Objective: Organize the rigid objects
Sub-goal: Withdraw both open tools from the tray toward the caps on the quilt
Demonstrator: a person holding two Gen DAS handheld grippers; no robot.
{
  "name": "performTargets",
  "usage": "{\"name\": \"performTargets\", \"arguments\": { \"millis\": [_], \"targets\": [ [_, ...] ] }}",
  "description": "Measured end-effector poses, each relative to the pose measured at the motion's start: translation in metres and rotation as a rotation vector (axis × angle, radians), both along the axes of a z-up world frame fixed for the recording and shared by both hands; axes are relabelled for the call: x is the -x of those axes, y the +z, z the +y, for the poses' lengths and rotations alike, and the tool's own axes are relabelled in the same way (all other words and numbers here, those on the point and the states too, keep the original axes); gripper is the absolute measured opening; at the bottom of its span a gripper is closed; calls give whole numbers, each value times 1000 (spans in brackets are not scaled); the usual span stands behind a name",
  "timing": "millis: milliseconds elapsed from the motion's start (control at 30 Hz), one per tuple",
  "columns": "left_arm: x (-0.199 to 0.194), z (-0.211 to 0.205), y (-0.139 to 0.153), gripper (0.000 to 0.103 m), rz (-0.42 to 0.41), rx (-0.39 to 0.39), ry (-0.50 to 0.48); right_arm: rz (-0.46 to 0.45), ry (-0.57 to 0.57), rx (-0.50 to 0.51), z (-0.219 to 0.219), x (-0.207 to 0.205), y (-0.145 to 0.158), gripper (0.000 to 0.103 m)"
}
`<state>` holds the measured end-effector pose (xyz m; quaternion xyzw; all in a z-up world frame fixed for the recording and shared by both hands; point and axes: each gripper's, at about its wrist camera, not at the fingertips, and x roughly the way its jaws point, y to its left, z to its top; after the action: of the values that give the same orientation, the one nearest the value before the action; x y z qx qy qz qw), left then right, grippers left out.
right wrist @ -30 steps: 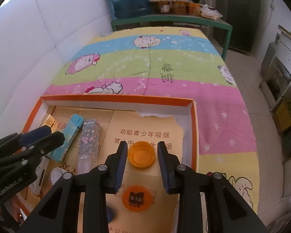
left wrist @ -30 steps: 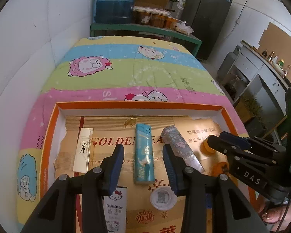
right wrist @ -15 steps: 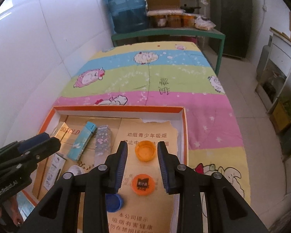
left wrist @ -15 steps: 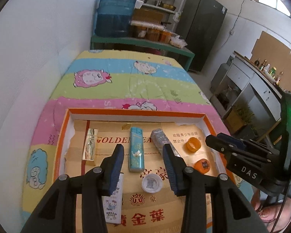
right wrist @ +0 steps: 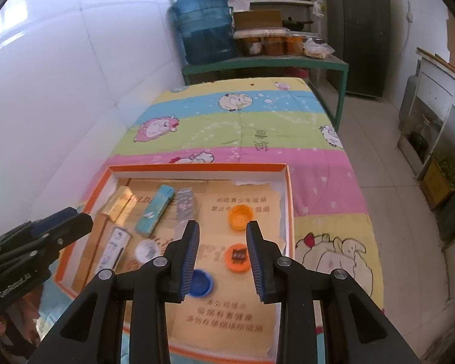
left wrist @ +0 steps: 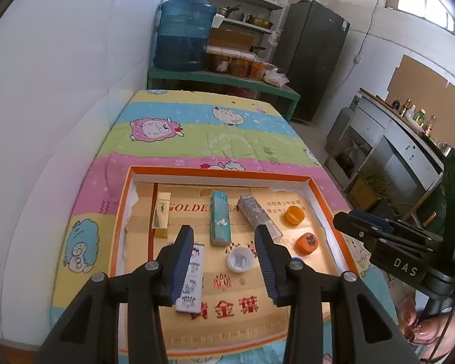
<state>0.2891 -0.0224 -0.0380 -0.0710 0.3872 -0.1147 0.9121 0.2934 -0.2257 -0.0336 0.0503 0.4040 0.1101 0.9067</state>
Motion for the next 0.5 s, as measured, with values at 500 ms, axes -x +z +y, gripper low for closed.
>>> {"name": "performTargets", "arguments": {
  "millis": [500],
  "targets": [
    [68,2,29,42,-112,-41,2,-96,59,-22,34,96,26,34]
  ]
}}
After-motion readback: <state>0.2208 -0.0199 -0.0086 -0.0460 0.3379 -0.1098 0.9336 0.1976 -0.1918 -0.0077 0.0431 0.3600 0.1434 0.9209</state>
